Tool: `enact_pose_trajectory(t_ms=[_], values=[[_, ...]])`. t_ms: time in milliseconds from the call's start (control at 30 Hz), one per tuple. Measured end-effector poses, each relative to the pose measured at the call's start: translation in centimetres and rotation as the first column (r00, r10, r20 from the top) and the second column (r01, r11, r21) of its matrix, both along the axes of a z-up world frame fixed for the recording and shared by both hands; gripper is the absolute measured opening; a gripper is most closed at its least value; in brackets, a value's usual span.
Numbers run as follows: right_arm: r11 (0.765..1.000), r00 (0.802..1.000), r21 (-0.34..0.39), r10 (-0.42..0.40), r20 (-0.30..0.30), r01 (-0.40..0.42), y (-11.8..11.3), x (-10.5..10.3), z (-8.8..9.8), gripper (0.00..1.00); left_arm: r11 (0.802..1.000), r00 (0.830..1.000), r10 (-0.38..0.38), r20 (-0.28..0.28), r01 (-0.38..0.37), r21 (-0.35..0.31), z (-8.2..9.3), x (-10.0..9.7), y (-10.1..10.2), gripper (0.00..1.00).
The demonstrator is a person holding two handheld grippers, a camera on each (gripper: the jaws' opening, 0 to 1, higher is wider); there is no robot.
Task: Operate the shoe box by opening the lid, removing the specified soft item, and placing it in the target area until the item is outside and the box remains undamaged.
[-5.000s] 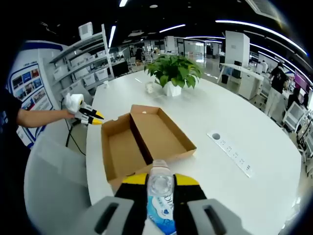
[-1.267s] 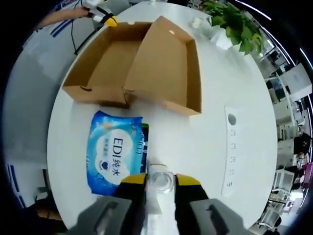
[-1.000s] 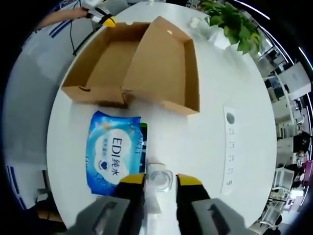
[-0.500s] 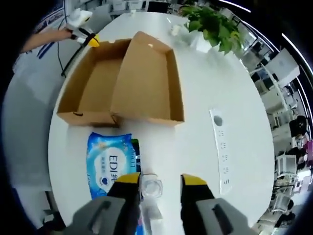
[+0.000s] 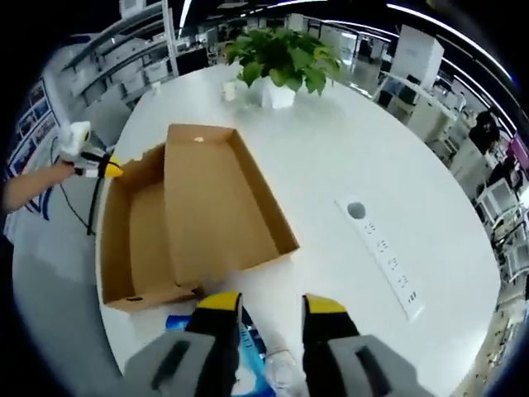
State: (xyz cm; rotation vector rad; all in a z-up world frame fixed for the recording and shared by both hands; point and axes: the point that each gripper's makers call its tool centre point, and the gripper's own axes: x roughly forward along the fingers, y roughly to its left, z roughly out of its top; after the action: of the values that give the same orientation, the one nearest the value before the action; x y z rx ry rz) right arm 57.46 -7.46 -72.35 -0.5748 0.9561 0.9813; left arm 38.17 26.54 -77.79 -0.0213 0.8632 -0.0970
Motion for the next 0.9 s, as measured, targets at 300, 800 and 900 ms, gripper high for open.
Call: enact_pose_trajectory(t_ms=[300, 800, 900], values=[[0.983, 0.984, 0.066, -0.168, -0.057, 0.171, 1.0, 0.8, -1.5, 0.24, 1.0, 1.0, 0.003, -0.005, -0.003, -0.003, 0.0, 0.1, 0.0, 0.01], [0.883, 0.885, 0.116, -0.435, -0.165, 0.456, 2.1, 2.3, -4.5, 0.19, 1.0, 1.0, 0.005, -0.013, -0.005, -0.022, 0.0, 0.0, -0.1, 0.01], [0.847, 0.857, 0.155, -0.479, -0.189, 0.508, 2.9, 2.6, -4.9, 0.18, 1.0, 1.0, 0.006, -0.015, -0.006, -0.027, 0.0, 0.0, -0.2, 0.01]])
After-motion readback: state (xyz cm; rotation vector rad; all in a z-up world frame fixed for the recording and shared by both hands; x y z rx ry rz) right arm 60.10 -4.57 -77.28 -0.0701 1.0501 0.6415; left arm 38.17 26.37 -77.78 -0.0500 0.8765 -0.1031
